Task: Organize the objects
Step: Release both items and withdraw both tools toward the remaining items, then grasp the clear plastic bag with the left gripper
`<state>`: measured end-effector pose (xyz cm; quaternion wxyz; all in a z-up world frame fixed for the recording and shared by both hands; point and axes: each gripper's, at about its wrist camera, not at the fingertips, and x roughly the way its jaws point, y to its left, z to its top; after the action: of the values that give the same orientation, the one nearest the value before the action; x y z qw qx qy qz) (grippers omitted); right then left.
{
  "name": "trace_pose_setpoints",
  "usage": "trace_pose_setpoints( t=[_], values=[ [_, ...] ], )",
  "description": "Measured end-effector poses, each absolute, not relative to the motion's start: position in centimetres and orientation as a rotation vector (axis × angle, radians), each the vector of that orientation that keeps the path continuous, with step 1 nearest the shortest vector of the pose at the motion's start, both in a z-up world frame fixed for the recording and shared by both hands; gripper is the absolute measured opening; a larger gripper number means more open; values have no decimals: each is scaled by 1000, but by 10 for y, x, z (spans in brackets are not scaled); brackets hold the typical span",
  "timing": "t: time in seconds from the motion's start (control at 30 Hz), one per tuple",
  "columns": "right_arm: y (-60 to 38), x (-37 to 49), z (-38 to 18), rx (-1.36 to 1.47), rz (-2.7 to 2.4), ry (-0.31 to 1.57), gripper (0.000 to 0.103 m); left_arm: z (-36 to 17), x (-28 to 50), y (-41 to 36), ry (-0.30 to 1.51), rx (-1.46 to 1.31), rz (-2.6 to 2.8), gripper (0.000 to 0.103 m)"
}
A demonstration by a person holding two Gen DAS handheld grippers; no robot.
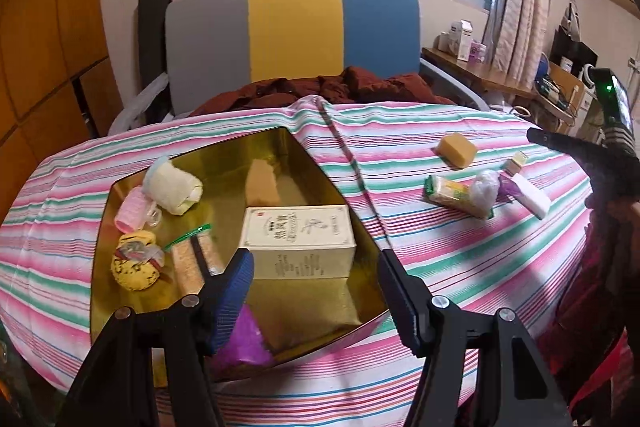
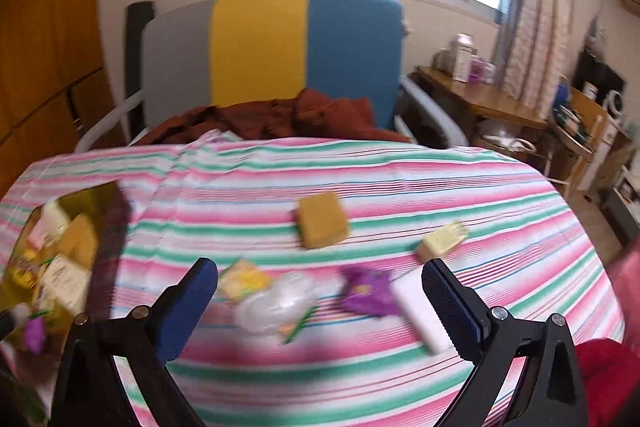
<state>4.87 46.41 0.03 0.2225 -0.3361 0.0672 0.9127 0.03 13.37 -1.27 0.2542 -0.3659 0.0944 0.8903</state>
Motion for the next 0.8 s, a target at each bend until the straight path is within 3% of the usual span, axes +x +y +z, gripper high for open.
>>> trace_pose_setpoints(
  t=[0.3, 0.8],
  values=[
    [539, 80, -11, -800, 2351, 621, 103, -12, 9, 183, 334, -959, 2275, 65],
    [563, 95, -21, -758, 2312, 884, 103, -31, 6, 303, 430, -927, 2032, 64]
  ],
)
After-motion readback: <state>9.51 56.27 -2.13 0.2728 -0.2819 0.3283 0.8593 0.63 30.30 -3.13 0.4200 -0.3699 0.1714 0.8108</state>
